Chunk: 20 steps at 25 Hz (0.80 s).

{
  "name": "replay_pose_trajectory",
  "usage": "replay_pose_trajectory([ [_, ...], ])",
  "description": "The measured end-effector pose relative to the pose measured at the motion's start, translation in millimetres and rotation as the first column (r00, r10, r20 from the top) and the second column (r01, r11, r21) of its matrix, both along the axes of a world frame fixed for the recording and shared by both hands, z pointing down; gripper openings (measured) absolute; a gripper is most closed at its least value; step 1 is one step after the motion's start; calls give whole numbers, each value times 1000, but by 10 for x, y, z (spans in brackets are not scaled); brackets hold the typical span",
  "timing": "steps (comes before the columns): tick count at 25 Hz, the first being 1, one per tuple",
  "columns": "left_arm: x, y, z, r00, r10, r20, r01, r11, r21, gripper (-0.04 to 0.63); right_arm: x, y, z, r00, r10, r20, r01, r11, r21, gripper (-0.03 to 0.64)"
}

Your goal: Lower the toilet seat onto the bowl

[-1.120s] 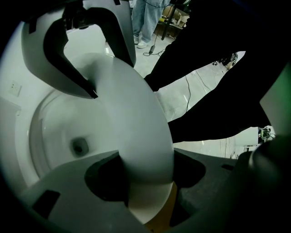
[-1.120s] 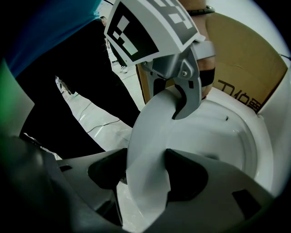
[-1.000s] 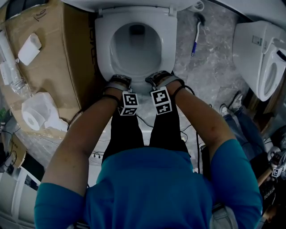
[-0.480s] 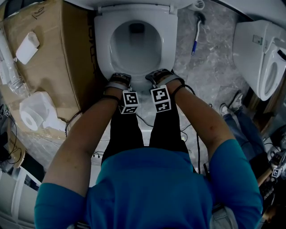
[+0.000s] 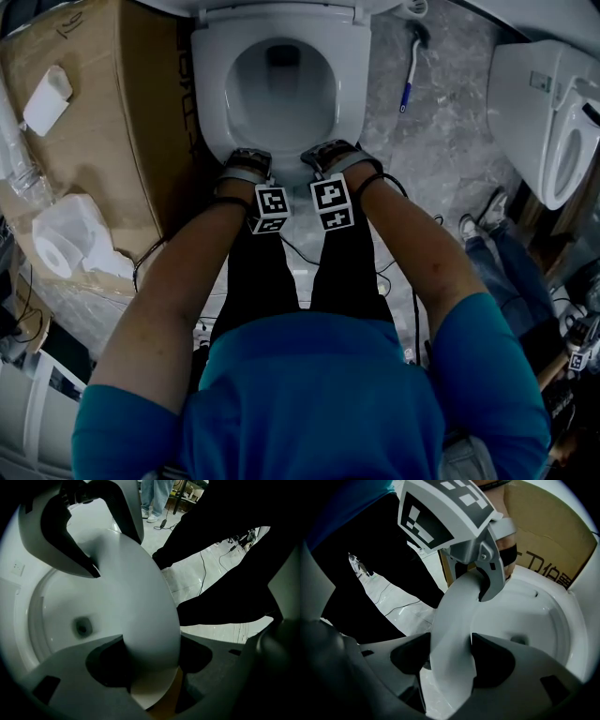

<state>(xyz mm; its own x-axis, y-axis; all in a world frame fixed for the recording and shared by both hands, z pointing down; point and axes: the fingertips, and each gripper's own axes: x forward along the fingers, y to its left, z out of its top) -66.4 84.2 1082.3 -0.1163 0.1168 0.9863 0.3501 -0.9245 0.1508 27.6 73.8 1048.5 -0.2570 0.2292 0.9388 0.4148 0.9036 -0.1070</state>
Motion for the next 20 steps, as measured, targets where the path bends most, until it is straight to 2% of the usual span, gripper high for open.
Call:
replay_pose_trajectory([
  [12,-15,21,53,999,-3,32,5,998,-60,281,-4,4,19,1000,7,6,-7,1000,-14,272],
  [16,-31,27,49,998,-23,57,28,995,-99,305,-29,0,-21,998,58,8,-57,997,-48,273],
  [18,-18,13,12,998,-42,43,46,995,-91,307,-22,-8,-58,996,91,9,-91,994,-58,273],
  [20,-7,-2,-52,995,-101,26,103,991,-86,305,16,0,-88,995,97,8,-97,994,-50,273],
])
